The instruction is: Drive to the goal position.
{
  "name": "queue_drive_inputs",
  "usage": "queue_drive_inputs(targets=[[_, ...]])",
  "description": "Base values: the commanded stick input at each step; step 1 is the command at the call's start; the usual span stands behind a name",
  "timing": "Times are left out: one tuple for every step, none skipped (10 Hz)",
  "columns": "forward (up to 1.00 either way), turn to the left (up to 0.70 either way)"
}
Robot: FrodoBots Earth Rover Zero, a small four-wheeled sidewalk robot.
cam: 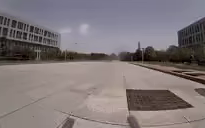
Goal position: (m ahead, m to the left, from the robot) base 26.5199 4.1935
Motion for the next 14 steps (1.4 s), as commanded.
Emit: queue_drive_inputs(targets=[[0.7, 0.01], [0.7, 0.01], [0.7, 0.01], [0.7, 0.01], [0.7, 0.01], [0.7, 0.01], [0.7, 0.01], [0.7, 0.01], [0.7, 0.01], [0.7, 0.01], [0.7, 0.01], [0.7, 0.01], [0.7, 0.01], [0.7, 0.01]])
